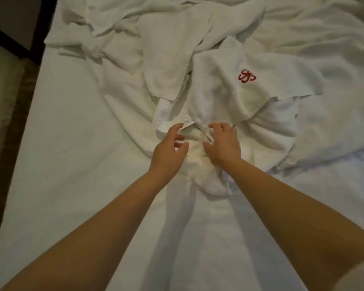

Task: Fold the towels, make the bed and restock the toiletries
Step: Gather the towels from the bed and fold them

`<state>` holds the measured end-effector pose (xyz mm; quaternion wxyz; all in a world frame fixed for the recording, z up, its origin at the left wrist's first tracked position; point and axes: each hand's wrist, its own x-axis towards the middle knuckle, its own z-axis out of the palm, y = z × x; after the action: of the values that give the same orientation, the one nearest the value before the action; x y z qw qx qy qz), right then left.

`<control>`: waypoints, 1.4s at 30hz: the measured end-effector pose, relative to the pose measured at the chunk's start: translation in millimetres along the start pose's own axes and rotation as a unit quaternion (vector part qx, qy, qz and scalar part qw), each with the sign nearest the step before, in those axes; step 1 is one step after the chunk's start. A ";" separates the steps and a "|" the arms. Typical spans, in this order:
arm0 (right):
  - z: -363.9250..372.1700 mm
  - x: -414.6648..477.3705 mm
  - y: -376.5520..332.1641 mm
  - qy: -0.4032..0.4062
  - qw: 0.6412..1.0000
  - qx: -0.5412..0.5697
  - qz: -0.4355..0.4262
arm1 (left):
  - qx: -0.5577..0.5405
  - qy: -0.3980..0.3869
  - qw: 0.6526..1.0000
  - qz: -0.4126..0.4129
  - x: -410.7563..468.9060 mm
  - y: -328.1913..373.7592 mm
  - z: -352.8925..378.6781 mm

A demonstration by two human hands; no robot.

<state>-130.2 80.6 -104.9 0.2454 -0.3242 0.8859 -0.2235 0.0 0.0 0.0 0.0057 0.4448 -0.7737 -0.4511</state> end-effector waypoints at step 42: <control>-336.5 -464.3 -185.2 0.475 0.831 0.036 -0.287 | -0.239 -0.010 0.896 0.374 -415.8 213.3 -94.2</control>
<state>71.6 350.2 394.7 -0.2694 -0.4089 0.7516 -0.4419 144.1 265.1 369.1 0.2727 0.1035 -0.7516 -0.5916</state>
